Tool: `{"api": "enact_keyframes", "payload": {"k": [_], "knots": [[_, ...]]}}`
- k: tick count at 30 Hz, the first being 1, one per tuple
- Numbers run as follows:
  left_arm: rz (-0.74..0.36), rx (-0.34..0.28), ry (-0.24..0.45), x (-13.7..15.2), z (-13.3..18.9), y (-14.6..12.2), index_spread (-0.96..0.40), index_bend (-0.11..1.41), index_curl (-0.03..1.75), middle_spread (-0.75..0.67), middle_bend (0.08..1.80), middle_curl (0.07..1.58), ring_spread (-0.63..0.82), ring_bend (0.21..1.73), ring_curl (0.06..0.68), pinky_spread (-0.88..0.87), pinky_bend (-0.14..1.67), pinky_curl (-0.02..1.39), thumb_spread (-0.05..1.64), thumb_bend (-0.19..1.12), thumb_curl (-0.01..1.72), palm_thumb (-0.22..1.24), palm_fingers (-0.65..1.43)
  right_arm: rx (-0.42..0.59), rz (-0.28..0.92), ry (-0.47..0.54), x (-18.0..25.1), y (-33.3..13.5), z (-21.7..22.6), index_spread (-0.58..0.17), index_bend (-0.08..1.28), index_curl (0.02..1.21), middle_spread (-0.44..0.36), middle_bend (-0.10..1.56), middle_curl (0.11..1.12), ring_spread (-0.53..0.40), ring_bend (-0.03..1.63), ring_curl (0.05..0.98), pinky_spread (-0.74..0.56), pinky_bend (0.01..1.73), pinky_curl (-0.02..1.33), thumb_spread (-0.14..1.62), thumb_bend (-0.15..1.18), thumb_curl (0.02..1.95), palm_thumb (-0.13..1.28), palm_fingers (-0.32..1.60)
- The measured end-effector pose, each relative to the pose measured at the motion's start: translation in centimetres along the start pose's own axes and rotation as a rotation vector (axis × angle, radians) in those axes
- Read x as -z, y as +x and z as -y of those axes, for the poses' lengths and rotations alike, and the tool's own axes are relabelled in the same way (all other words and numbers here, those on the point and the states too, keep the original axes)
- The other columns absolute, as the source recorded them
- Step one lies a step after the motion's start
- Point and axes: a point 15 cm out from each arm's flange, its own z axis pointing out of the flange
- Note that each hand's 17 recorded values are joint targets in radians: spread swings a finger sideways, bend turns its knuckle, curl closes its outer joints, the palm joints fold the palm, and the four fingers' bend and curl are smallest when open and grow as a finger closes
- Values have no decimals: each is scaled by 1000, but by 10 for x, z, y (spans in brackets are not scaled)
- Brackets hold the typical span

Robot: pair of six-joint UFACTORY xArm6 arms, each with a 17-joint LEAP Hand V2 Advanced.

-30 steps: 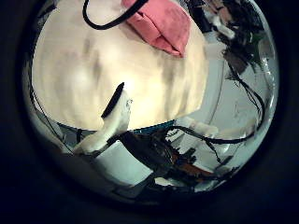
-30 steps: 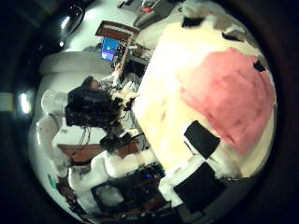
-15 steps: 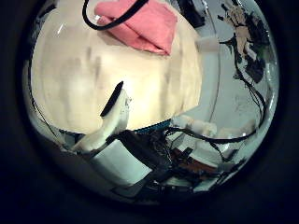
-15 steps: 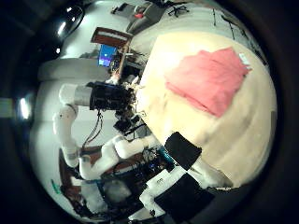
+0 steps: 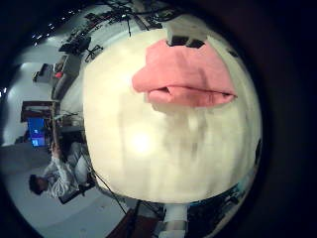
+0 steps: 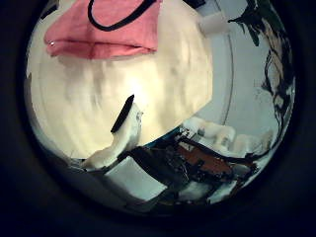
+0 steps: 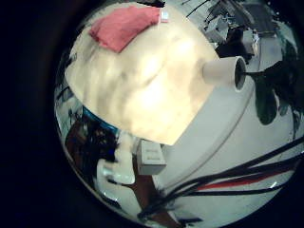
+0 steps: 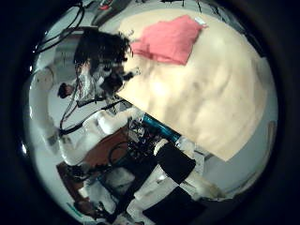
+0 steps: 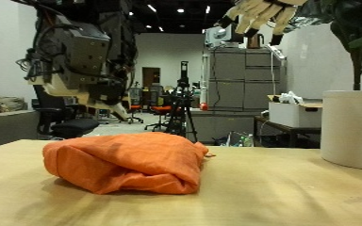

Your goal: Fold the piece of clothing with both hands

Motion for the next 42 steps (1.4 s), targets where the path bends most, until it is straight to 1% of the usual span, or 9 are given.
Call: {"api": "enact_keyframes", "payload": {"k": [4, 8, 14, 20, 24, 28, 33, 38, 42], "knots": [[41, -53, 13, -23, 26, 6, 44, 176, 359, 258, 162, 283, 456, 453, 217, 401, 333, 315, 1178, -19, 262, 440, -2, -16, 3, -14, -8, -3, -12, -347, 165, 315, 111, 181, 310, 270, 262, 196, 380, 374, 273, 1223, -20, 291, 465, -30], [86, -73, 22, -46, 48, 5, 55, 168, 350, 282, 173, 275, 485, 452, 215, 433, 332, 312, 1187, -18, 260, 423, -16, -24, 9, -35, -25, -3, -19, -343, 169, 309, 111, 180, 303, 272, 251, 201, 379, 356, 278, 1231, -18, 281, 457, -18], [92, -81, -69, -78, 45, 7, 65, 146, 328, 274, 195, 283, 485, 484, 225, 449, 338, 314, 1190, -18, 257, 411, 13, -27, 9, -29, -25, -3, -22, -340, 166, 301, 120, 191, 302, 272, 235, 209, 375, 338, 286, 1239, -16, 273, 457, -1], [78, -108, -200, -104, 21, 23, 76, 146, 304, 259, 204, 303, 458, 497, 229, 444, 358, 320, 1190, -17, 256, 391, 32, -30, 15, -41, -32, -1, -30, -332, 167, 295, 119, 194, 306, 267, 230, 219, 369, 326, 294, 1246, -16, 263, 452, 18], [58, -169, -254, -107, 5, 43, 86, 148, 295, 251, 202, 313, 435, 505, 230, 421, 365, 323, 1192, -17, 257, 384, 41, -32, 16, -34, -31, 0, -32, -330, 170, 294, 114, 193, 309, 268, 225, 224, 370, 314, 298, 1247, -15, 260, 452, 29], [3, -231, -283, -93, -16, 75, 92, 151, 289, 249, 197, 318, 422, 506, 230, 409, 370, 324, 1195, -15, 258, 385, 42, -45, 20, -34, -31, 4, -34, -328, 171, 295, 120, 192, 310, 262, 217, 227, 372, 304, 300, 1247, -15, 257, 453, 35], [-23, -266, -230, -57, -29, 96, 94, 155, 286, 243, 197, 322, 410, 507, 228, 395, 371, 324, 1205, -13, 260, 390, 43, -54, 24, -33, -33, 6, -39, -328, 168, 293, 117, 189, 310, 259, 214, 233, 373, 294, 305, 1247, -15, 255, 453, 40], [-11, -247, -168, -16, -38, 91, 95, 155, 284, 232, 196, 326, 402, 512, 228, 378, 368, 322, 1209, -14, 260, 396, 47, -51, 22, -19, -30, 4, -44, -327, 166, 291, 113, 192, 312, 258, 209, 237, 374, 293, 309, 1249, -16, 255, 448, 47], [39, -169, -68, 25, -32, 53, 95, 156, 283, 218, 197, 329, 400, 509, 225, 373, 368, 322, 1209, -15, 259, 397, 52, -56, 20, 6, -24, 4, -50, -326, 165, 289, 112, 190, 312, 257, 212, 242, 372, 289, 311, 1256, -13, 252, 446, 57]]}}
